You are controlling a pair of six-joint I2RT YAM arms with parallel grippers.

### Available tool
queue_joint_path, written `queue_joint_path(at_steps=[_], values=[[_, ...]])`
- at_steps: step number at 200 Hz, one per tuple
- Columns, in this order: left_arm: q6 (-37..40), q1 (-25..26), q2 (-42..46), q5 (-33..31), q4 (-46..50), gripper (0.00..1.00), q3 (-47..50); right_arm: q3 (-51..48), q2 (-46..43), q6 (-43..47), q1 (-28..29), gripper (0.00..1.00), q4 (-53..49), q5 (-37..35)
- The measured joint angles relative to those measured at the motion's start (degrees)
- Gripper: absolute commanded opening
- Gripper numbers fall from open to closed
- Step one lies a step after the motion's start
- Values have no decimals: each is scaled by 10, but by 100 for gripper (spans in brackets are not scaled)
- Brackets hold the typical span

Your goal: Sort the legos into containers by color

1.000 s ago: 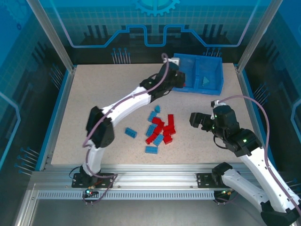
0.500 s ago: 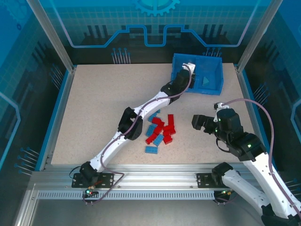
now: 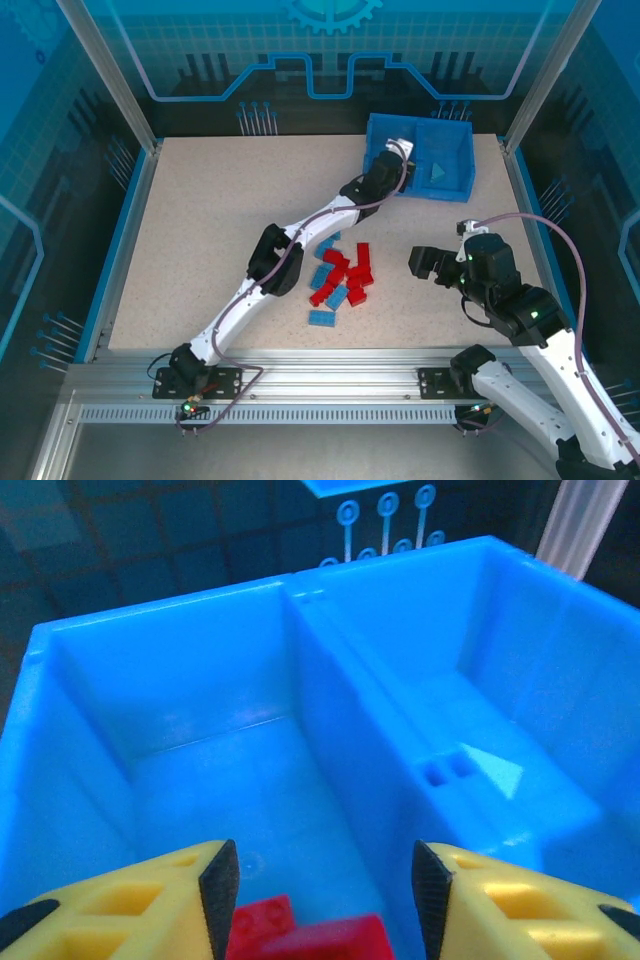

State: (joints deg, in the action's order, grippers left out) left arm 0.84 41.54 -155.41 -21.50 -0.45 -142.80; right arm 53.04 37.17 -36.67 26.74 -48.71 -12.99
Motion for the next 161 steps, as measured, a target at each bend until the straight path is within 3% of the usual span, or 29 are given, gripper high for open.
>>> queue_joint_path(at_steps=[19, 35, 65, 96, 128, 161], values=[[-14, 10, 57, 9, -10, 52, 69, 0, -1, -4, 0, 100, -4, 1], [-40, 17, 145, 26, -39, 52, 183, 0, -1, -4, 0, 100, -6, 2], [-98, 23, 380, 51, -110, 51, 442, 4, 8, 8, 0, 99, -7, 24], [-130, 23, 631, 52, -122, 51, 642, 32, 68, 43, 33, 99, 3, 56], [-123, 23, 892, 33, -24, 56, 790, 80, 192, 96, 149, 100, 31, 50], [-86, 23, 1092, 2, 174, 59, 856, 127, 343, 173, 262, 100, 91, 42]])
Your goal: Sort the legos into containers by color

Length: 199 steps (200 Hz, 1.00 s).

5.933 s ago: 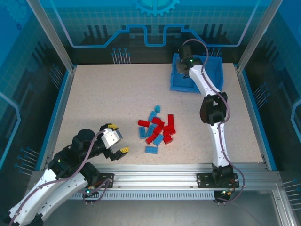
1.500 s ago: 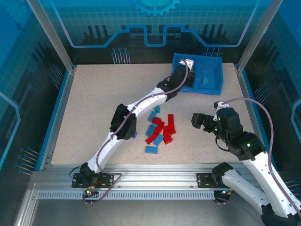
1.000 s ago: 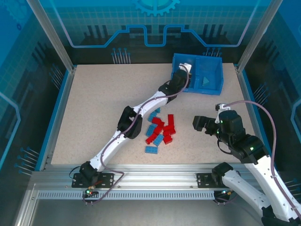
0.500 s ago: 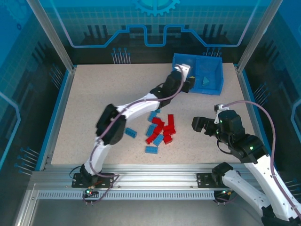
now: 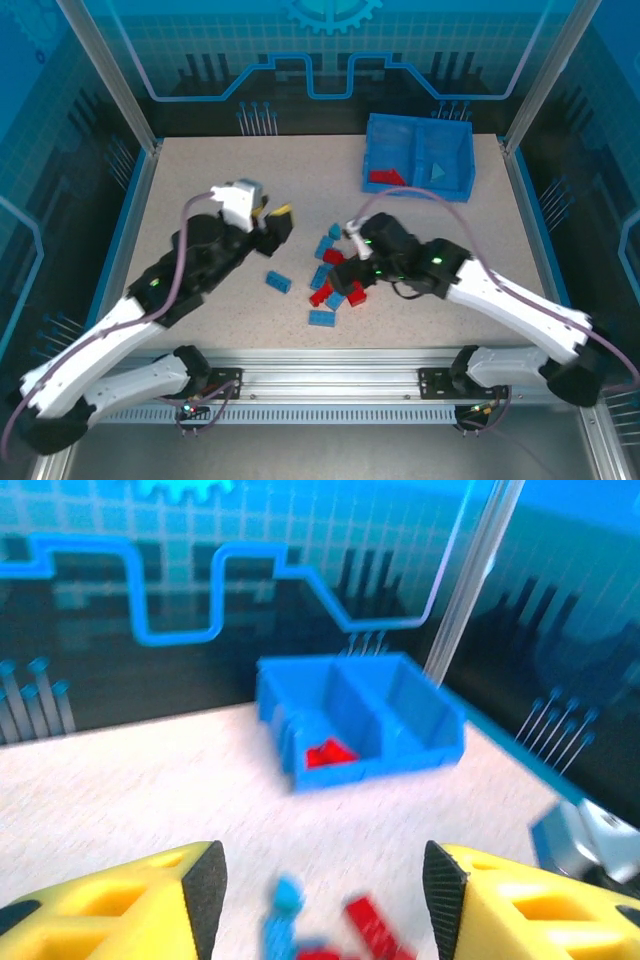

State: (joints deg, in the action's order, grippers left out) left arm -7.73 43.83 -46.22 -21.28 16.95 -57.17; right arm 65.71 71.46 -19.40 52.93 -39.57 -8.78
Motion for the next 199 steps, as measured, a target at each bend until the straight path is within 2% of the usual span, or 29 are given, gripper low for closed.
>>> queue_joint_path(at_steps=[14, 25, 40, 76, 89, 115, 138, 175, 199], values=[[13, 0, 60, -13, 75, 62, 13, 37, 76, 28, 28, 100, 14, 1], [30, 0, 107, -16, 123, 76, 29, 73, 141, 45, 44, 100, 25, 2], [50, 0, 173, -1, 176, 85, 55, 128, 228, 63, 61, 99, 36, 6], [99, 0, 288, 81, 245, 95, 118, 197, 373, 79, 76, 99, 66, 32], [114, 0, 309, 104, 258, 98, 135, 217, 413, 84, 75, 99, 66, 35], [142, 0, 323, 133, 268, 99, 162, 235, 461, 94, 75, 98, 66, 35], [157, 0, 322, 153, 269, 99, 172, 242, 487, 98, 71, 89, 67, 42], [172, 0, 307, 195, 262, 99, 174, 256, 521, 86, 63, 63, 67, 56], [174, 0, 290, 215, 261, 99, 177, 263, 527, 78, 59, 51, 69, 58]])
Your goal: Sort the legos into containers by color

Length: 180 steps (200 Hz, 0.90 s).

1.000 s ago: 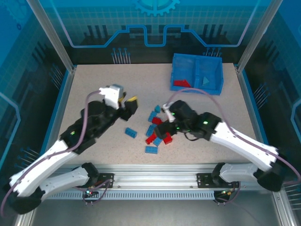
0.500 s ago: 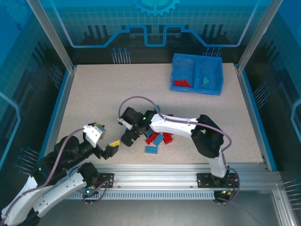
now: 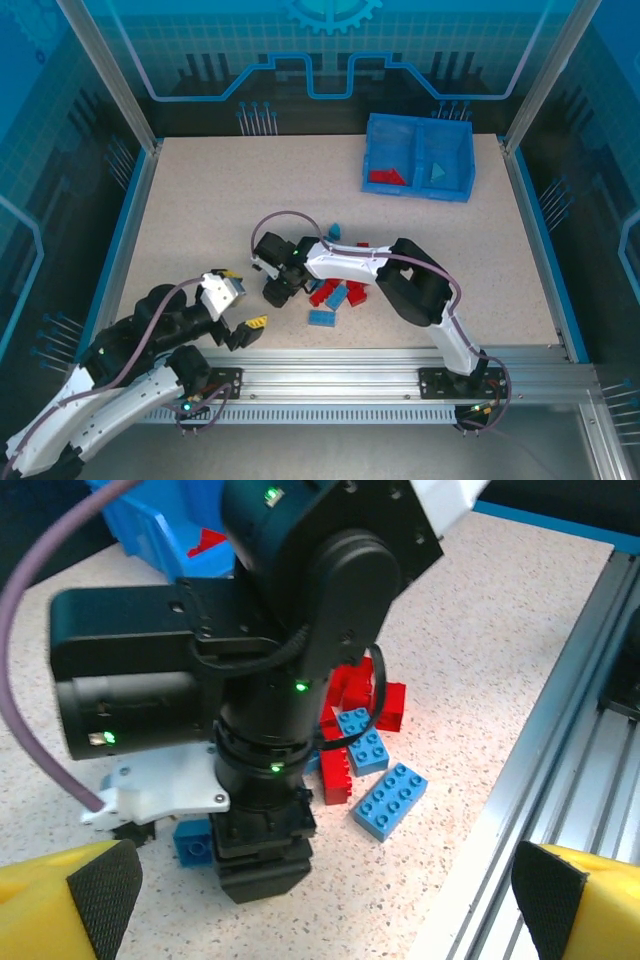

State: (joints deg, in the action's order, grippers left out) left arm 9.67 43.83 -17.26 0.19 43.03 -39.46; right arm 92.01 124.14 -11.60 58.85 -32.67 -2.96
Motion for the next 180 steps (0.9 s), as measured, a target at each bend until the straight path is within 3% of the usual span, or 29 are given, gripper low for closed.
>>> queue_joint_path(at_steps=[58, 90, 130, 159, 180], values=[[9, 0, -8, 1, 0, 99, 0, -18, -12, -22, 0, 21, 33, -11], [8, 0, -8, 1, -2, 99, 0, -73, -85, -32, 0, 19, 48, -19], [8, 0, -36, -5, -48, 99, -12, -139, -256, -45, -26, 20, 67, -39], [29, 0, -143, -30, -84, 99, -82, -162, -370, -52, -94, 20, 68, -57], [57, -5, -237, -40, -120, 99, -149, -165, -431, -63, -181, 20, 59, -61]])
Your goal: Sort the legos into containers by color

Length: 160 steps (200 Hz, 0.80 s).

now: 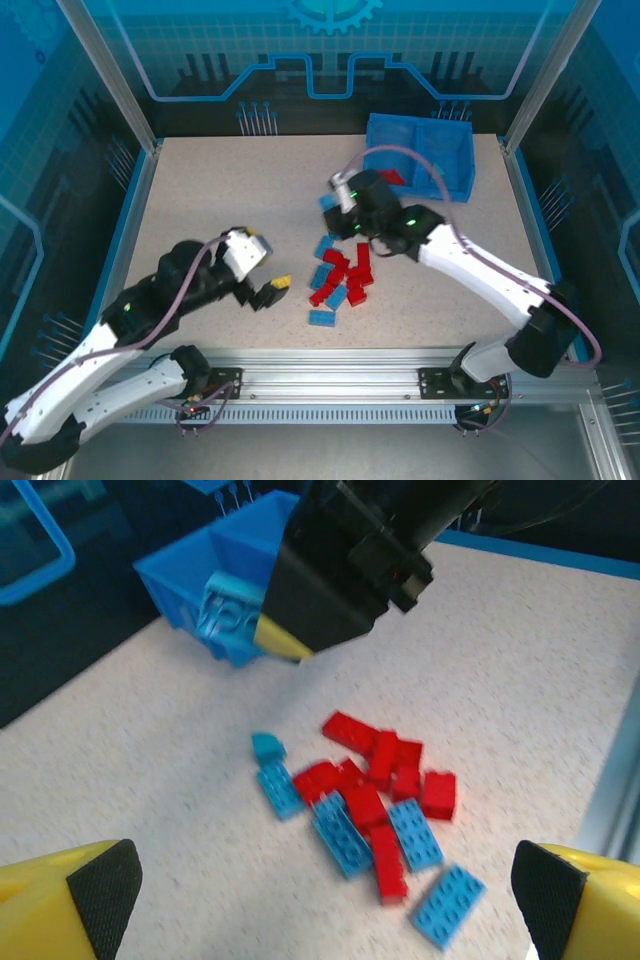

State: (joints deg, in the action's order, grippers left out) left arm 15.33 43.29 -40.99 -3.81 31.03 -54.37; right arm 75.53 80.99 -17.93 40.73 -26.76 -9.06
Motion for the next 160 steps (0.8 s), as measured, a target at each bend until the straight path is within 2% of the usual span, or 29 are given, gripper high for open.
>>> queue_joint_path(at_steps=[14, 40, 76, 108, 160], values=[[15, -18, -55, 6, -29, 99, -33, 0, -28, -9, -68, 19, -5, -2], [25, -81, -137, 52, -84, 99, -62, 2, -35, -26, -186, 19, -10, -11], [36, -119, -192, 102, -143, 99, -45, 43, 56, -55, -312, 19, -18, -28], [63, -121, -186, 112, -153, 99, 1, 131, 200, -81, -365, 19, -20, -25], [108, -125, -158, 107, -153, 99, 12, 320, 409, -96, -403, 22, -64, -28]])
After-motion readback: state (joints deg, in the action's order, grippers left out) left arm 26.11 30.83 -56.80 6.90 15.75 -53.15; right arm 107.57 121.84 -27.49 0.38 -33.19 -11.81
